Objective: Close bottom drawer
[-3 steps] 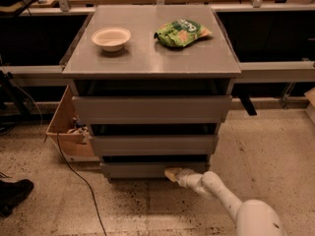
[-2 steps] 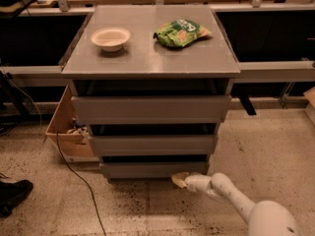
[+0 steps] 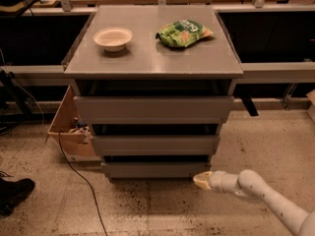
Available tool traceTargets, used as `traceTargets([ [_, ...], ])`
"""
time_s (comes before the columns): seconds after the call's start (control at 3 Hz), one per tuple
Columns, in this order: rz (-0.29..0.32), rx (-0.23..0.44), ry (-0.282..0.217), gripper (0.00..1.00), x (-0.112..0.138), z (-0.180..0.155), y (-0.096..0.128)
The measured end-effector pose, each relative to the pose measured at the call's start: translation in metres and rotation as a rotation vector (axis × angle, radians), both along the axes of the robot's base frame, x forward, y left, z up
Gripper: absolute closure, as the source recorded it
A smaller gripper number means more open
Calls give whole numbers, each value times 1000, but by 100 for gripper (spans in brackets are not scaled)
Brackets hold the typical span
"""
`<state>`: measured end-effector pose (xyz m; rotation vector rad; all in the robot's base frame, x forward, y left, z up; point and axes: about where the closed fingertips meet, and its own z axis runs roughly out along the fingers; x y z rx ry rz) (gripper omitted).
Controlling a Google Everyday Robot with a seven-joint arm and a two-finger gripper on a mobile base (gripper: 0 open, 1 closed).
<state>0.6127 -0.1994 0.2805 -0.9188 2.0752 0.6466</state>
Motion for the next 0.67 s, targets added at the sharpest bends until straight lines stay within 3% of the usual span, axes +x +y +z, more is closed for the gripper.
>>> traceTargets([
  [0.33,20,-72,-62,100,-5,54,-35],
  [0.67,19,-77,-70,82,-2,61,-37],
])
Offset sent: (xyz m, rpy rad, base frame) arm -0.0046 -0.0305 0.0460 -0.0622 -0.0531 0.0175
